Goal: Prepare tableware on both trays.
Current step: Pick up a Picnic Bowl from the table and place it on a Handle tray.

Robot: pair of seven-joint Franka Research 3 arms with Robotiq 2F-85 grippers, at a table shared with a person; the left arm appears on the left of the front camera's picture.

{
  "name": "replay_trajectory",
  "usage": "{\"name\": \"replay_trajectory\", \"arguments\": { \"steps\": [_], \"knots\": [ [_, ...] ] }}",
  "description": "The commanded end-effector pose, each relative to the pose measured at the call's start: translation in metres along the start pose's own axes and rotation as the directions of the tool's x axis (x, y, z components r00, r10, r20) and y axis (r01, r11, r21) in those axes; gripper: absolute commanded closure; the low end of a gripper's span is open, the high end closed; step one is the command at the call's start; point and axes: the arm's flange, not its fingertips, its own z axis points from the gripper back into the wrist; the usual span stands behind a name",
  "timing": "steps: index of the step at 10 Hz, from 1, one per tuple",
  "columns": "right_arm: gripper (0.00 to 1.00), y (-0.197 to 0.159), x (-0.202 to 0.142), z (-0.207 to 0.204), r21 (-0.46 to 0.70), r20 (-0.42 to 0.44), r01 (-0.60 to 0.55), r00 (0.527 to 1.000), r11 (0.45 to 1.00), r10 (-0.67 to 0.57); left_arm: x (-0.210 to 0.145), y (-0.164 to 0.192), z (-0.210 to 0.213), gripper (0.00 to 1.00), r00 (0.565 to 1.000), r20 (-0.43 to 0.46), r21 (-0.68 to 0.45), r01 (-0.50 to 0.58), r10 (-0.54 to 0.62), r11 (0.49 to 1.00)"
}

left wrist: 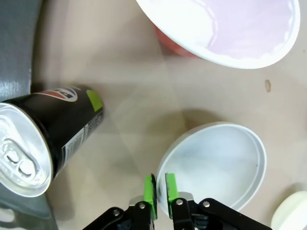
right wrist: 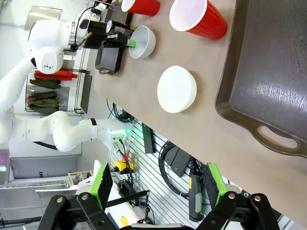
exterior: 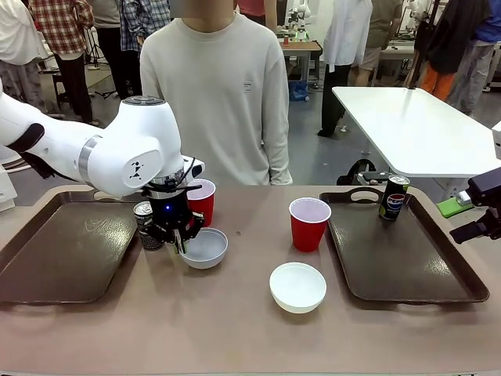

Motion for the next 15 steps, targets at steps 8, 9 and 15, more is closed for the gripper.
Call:
{"name": "replay_trajectory", "arguments": {
  "steps": [8, 9, 15],
  "knots": [
    [0.00, 0.000, 0.000, 0.000, 0.014, 0.002, 0.004, 1.000, 1.000, -0.004, -0.101, 0.111, 0.124, 1.00, 0.948, -0.007, -0.062, 0.316, -0.317, 0.947],
    [0.00, 0.000, 0.000, 0.000, 0.014, 0.002, 0.004, 1.000, 1.000, -0.004, -0.110, 0.131, 0.133, 1.00, 0.949, 0.028, -0.056, 0.315, -0.314, 0.947],
    [0.00, 0.000, 0.000, 0.000, 0.014, 0.002, 0.004, 1.000, 1.000, -0.004, -0.096, 0.161, 0.163, 0.96, 0.952, 0.115, -0.075, 0.293, -0.284, 0.953]
  ]
}}
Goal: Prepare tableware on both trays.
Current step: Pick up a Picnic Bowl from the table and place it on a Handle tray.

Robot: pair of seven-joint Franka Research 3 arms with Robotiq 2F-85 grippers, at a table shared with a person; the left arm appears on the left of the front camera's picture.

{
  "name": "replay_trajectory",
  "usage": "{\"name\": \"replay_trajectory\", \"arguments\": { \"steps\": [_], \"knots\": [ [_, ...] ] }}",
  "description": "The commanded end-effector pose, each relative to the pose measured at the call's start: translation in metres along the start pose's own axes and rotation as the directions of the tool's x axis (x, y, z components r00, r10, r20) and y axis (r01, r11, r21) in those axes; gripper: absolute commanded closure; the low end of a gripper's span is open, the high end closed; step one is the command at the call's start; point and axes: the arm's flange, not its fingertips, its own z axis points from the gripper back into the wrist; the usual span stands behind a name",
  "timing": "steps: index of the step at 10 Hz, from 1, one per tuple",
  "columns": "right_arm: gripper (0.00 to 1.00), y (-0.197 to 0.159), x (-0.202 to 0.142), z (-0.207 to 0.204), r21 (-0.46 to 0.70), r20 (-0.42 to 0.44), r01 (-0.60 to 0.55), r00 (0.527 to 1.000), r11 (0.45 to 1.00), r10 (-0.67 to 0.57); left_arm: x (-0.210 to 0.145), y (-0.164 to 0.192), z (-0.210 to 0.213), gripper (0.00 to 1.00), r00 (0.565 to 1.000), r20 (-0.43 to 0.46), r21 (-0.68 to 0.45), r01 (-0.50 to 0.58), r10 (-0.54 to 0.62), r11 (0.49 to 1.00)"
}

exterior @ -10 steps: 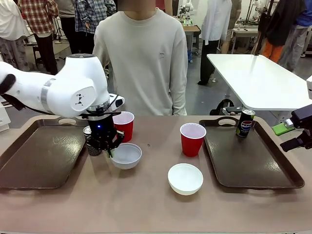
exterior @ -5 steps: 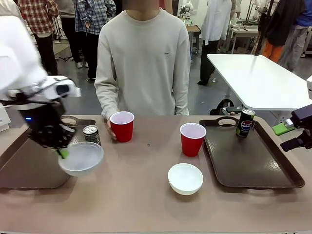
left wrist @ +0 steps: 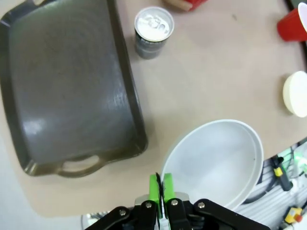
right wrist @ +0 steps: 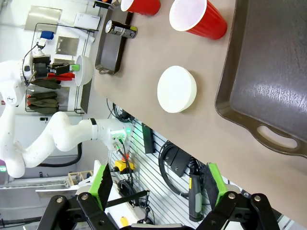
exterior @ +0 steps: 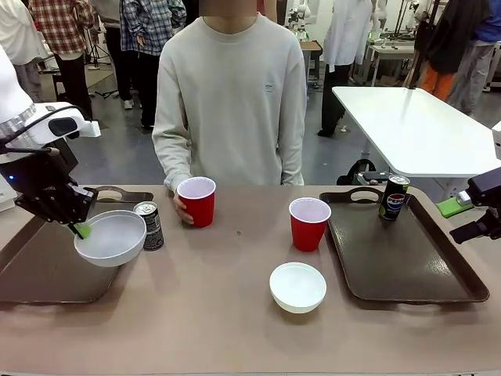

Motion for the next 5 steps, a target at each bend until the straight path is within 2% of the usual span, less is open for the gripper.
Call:
{"name": "replay_trajectory", "arguments": {
  "steps": [1, 2, 5],
  "knots": [
    [0.00, 0.000, 0.000, 0.000, 0.015, 0.002, 0.004, 1.000, 1.000, -0.004, 0.022, 0.025, -0.001, 0.96, 0.999, 0.034, 0.004, -0.016, 0.016, 1.000],
    [0.00, 0.000, 0.000, 0.000, 0.015, 0.002, 0.004, 1.000, 1.000, -0.004, 0.032, 0.045, -0.005, 0.96, 0.999, 0.034, 0.015, -0.018, 0.018, 1.000],
    [0.00, 0.000, 0.000, 0.000, 0.015, 0.002, 0.004, 1.000, 1.000, -0.004, 0.054, 0.093, -0.007, 0.96, 0.999, -0.047, 0.046, 0.007, -0.005, 0.999]
  ]
}}
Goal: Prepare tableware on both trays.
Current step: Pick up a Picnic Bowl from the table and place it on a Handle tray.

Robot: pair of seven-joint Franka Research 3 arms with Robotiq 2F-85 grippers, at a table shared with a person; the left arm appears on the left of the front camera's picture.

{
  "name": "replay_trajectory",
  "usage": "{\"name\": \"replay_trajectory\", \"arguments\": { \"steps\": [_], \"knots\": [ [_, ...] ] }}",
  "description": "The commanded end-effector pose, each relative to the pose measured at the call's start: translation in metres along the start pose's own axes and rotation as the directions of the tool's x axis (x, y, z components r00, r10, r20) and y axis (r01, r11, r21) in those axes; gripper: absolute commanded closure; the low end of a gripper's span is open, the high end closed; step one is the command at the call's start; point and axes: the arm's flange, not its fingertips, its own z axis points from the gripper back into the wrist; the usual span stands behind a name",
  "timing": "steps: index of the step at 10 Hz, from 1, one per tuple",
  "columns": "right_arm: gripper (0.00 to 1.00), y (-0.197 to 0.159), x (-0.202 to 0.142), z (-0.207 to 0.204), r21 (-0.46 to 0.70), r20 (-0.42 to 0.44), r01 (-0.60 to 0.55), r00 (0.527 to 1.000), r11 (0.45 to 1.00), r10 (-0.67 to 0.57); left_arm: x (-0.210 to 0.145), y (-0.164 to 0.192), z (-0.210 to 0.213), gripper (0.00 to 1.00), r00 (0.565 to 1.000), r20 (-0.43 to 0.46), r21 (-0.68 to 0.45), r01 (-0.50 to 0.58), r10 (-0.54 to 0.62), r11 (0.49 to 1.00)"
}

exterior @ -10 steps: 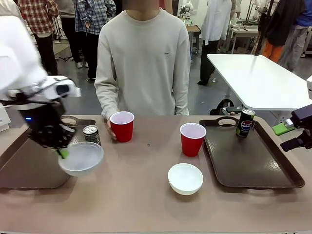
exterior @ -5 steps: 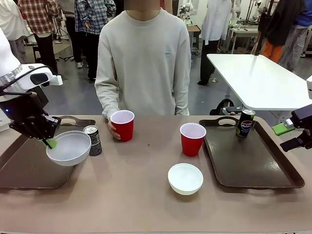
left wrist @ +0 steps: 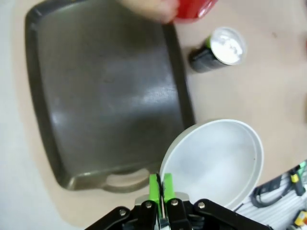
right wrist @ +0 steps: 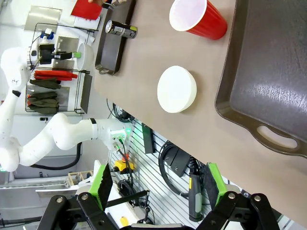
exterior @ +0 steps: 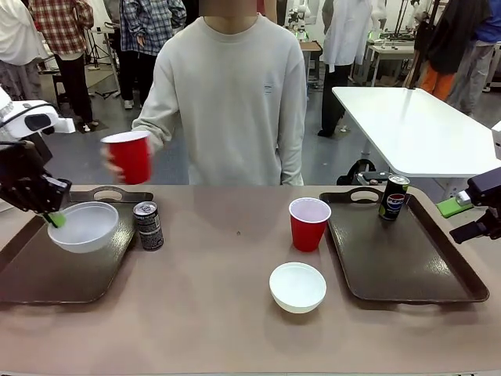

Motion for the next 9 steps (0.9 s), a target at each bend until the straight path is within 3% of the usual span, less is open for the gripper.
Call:
{"name": "replay_trajectory", "arguments": {
  "steps": [1, 2, 3, 4, 5, 6, 9],
  "knots": [
    [0.00, 0.000, 0.001, 0.000, 0.015, 0.002, 0.004, 1.000, 1.000, -0.004, 0.015, 0.015, 0.004, 0.96, 0.999, -0.030, 0.025, 0.026, -0.025, 0.999],
    [0.00, 0.000, 0.001, 0.000, 0.015, 0.002, 0.004, 1.000, 1.000, -0.004, 0.014, 0.018, 0.002, 0.96, 0.998, -0.046, 0.035, 0.035, -0.033, 0.999],
    [0.00, 0.000, 0.001, 0.000, 0.015, 0.002, 0.004, 1.000, 1.000, -0.004, -0.016, -0.004, 0.004, 0.96, 0.990, -0.076, 0.035, 0.121, -0.118, 0.992],
    [0.00, 0.000, 0.001, 0.000, 0.015, 0.002, 0.004, 1.000, 1.000, -0.004, -0.076, -0.048, 0.010, 0.96, 0.947, -0.093, 0.031, 0.312, -0.308, 0.950],
    [0.00, 0.000, 0.001, 0.000, 0.015, 0.002, 0.004, 1.000, 1.000, -0.004, -0.103, -0.062, 0.009, 0.96, 0.924, -0.101, 0.063, 0.376, -0.368, 0.925],
    [0.00, 0.000, 0.001, 0.000, 0.015, 0.002, 0.004, 1.000, 1.000, -0.004, -0.092, -0.053, 0.005, 0.96, 0.952, -0.127, 0.072, 0.288, -0.277, 0.955],
    [0.00, 0.000, 0.001, 0.000, 0.015, 0.002, 0.004, 1.000, 1.000, -0.004, -0.076, -0.054, -0.002, 0.96, 0.965, -0.140, 0.064, 0.234, -0.223, 0.970]
  ]
}}
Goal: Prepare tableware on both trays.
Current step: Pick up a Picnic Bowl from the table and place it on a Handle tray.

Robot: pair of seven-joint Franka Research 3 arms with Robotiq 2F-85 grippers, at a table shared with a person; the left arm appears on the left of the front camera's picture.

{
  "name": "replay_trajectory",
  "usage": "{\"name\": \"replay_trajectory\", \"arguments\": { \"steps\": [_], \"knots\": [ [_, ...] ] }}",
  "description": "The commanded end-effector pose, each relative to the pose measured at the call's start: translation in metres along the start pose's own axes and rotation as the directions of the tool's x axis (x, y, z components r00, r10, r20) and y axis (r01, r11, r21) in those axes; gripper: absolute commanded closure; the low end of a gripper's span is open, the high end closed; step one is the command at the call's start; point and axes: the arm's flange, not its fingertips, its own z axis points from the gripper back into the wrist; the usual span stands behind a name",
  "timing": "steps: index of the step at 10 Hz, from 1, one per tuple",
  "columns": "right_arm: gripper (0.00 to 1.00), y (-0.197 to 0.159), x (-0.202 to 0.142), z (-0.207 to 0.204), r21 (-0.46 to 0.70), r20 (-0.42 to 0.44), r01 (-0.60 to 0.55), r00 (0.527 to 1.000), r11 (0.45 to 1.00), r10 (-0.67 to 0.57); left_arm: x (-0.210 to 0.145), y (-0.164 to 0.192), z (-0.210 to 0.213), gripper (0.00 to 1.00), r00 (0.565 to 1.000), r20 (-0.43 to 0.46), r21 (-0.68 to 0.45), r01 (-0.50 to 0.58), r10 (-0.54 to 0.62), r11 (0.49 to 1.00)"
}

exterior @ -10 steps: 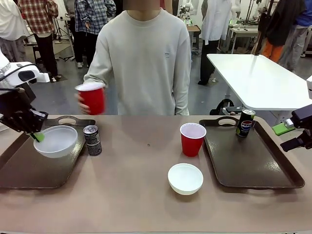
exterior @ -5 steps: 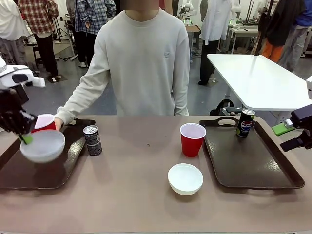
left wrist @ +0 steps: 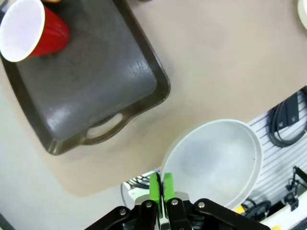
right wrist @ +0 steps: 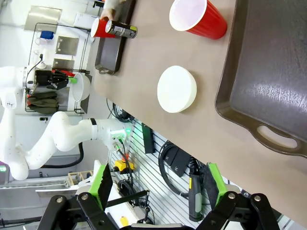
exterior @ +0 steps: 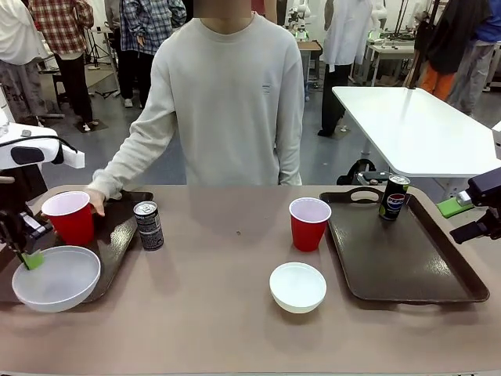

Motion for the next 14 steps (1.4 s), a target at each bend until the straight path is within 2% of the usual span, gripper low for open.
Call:
{"name": "replay_trajectory", "arguments": {
  "steps": [1, 3, 6, 9, 12, 14],
  "knots": [
    [0.00, 0.000, 0.000, 0.000, 0.015, 0.003, 0.004, 1.000, 1.000, -0.004, 0.012, 0.011, -0.012, 0.96, 0.998, 0.006, 0.007, -0.065, 0.064, 0.998],
    [0.00, 0.000, 0.000, 0.000, 0.015, 0.003, 0.004, 1.000, 1.000, -0.004, 0.043, 0.036, -0.022, 0.96, 0.980, 0.056, -0.013, -0.192, 0.192, 0.981],
    [0.00, 0.000, 0.000, 0.000, 0.015, 0.003, 0.004, 1.000, 1.000, -0.004, 0.061, 0.060, -0.042, 0.96, 0.964, 0.038, -0.037, -0.263, 0.265, 0.964],
    [0.00, 0.000, 0.000, 0.000, 0.015, 0.003, 0.004, 1.000, 1.000, -0.004, 0.076, 0.081, -0.077, 0.96, 0.928, 0.021, 0.032, -0.373, 0.372, 0.927],
    [0.00, 0.000, 0.000, 0.000, 0.015, 0.003, 0.004, 1.000, 1.000, -0.004, 0.081, 0.095, -0.104, 0.96, 0.899, -0.005, 0.014, -0.437, 0.437, 0.899],
    [0.00, 0.000, 0.000, 0.000, 0.015, 0.003, 0.004, 1.000, 1.000, -0.004, 0.090, 0.104, -0.113, 0.96, 0.877, -0.010, 0.051, -0.478, 0.480, 0.877]
  ]
}}
